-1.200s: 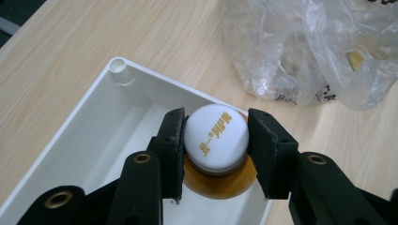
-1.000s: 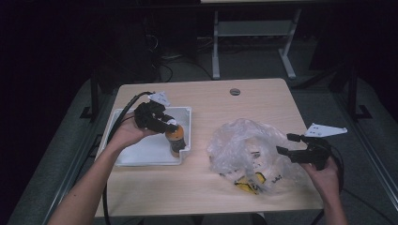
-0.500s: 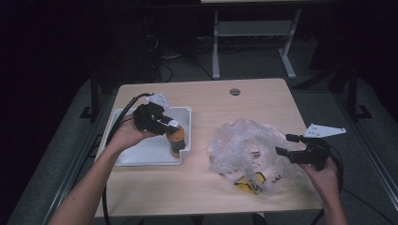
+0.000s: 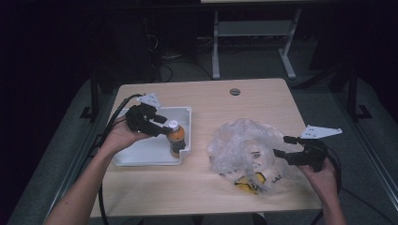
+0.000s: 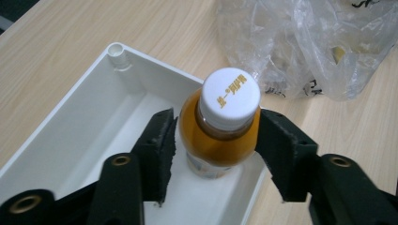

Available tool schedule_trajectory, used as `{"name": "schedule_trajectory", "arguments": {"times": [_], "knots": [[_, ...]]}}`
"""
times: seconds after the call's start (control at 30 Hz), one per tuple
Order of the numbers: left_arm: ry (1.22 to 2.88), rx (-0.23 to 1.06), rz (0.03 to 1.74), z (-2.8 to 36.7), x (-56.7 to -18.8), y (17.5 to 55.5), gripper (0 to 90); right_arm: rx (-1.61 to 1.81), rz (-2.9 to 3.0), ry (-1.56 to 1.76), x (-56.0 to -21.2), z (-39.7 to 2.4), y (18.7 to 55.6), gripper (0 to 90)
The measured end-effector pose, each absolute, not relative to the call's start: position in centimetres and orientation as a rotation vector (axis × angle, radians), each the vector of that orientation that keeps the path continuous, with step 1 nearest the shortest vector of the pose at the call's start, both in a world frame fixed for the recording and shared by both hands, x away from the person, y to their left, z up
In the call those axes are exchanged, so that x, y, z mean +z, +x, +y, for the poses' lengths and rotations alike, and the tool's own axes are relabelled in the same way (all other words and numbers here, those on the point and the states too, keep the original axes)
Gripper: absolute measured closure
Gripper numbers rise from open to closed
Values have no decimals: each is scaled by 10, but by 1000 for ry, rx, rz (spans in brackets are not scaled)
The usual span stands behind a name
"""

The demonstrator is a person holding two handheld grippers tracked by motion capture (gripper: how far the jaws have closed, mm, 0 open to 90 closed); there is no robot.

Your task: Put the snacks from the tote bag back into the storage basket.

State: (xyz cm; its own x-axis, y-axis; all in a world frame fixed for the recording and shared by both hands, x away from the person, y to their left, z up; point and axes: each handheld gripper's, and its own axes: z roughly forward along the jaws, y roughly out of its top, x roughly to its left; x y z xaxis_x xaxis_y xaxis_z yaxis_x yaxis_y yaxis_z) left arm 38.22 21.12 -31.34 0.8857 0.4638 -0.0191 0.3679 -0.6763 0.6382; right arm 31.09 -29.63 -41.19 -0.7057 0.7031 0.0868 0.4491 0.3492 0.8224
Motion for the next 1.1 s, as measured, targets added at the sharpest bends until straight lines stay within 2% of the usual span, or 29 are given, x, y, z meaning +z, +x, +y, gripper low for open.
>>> {"name": "schedule_trajectory", "arguments": {"times": [0.4, 1.1], "knots": [[2360, 225, 618, 222, -313, 377, 330, 1274, 2323, 1048, -414, -299, 310, 269], [2294, 269, 686, 253, -314, 366, 280, 1277, 2280, 1059, -409, -300, 302, 242]]}}
